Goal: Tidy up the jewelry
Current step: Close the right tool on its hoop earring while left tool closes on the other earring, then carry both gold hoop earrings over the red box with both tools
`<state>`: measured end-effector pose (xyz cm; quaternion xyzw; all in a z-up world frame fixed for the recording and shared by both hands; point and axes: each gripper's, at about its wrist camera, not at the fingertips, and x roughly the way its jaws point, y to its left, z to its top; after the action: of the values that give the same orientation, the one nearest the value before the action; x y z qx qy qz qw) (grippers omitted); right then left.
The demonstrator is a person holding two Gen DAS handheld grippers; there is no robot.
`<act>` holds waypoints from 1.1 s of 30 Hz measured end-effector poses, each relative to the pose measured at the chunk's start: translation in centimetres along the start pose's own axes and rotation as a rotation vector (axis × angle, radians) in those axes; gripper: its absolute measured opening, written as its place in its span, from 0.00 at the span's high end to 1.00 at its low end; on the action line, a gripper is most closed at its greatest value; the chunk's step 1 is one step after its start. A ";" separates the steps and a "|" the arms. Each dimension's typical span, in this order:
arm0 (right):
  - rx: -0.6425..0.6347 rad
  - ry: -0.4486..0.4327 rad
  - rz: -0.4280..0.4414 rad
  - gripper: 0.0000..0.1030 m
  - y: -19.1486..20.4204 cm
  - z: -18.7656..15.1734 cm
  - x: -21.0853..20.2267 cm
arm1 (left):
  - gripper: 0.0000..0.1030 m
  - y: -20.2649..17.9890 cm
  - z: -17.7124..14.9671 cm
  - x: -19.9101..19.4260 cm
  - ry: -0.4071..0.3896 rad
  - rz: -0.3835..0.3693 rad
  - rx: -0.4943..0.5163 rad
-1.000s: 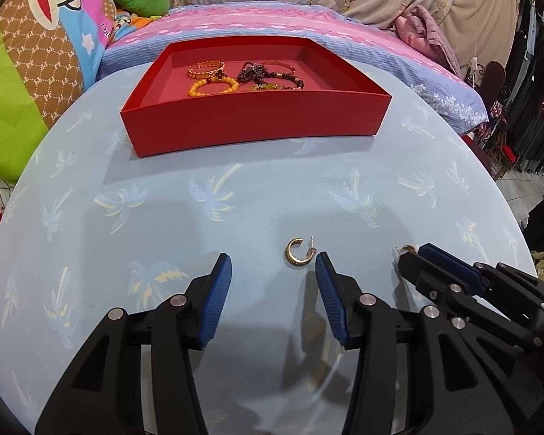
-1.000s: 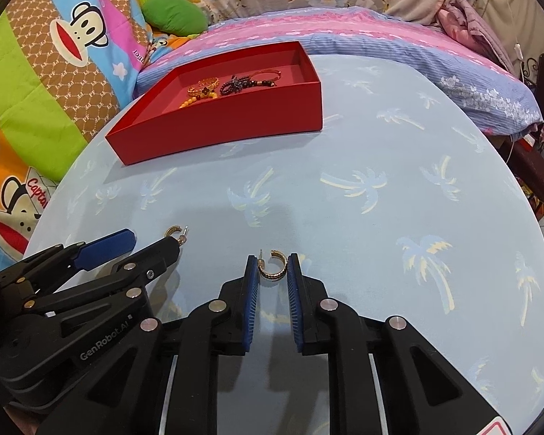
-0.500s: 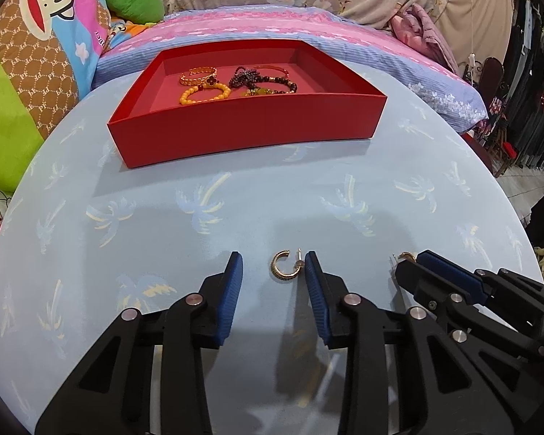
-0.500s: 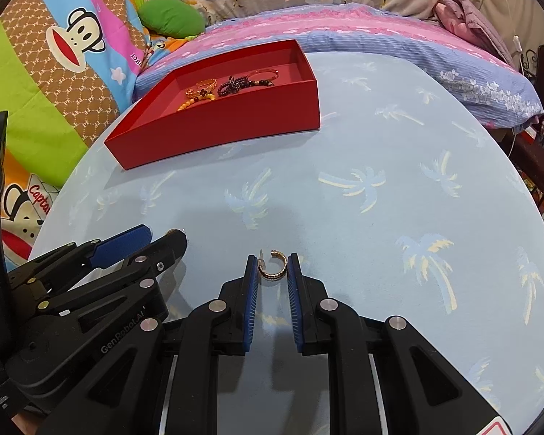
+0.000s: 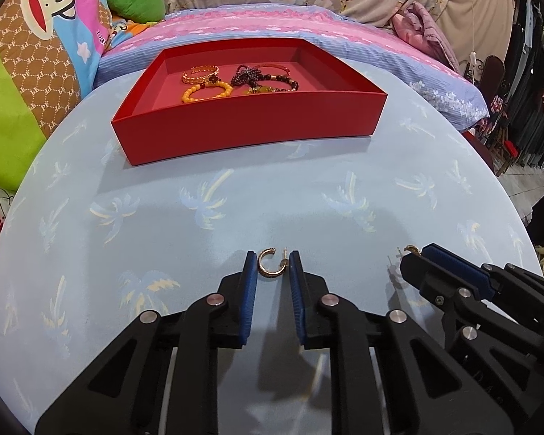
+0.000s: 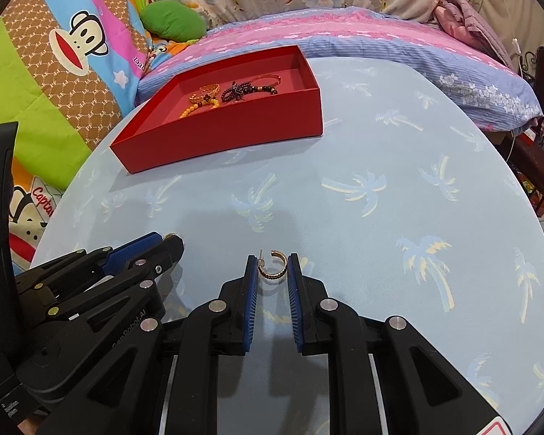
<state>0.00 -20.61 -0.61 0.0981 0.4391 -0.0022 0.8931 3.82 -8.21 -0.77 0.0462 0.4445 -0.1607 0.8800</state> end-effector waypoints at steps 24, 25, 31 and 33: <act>-0.064 -0.120 0.046 0.85 2.5 6.0 -2.1 | 0.83 2.2 5.4 -2.8 -0.083 -0.023 -0.044; -0.070 -0.128 0.044 0.85 2.7 6.7 -2.0 | 0.83 2.3 5.9 -2.8 -0.090 -0.025 -0.043; -0.085 -0.157 0.033 0.85 3.2 10.4 -0.8 | 0.83 2.7 9.4 -2.2 -0.132 -0.014 -0.026; -0.084 -0.159 0.028 0.85 3.3 11.4 -0.2 | 0.83 3.0 10.8 -1.7 -0.144 -0.008 -0.021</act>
<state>9.09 -19.42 6.90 0.0663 0.3650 0.0211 0.9284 12.16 -7.37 6.93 0.0233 0.3821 -0.1624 0.9094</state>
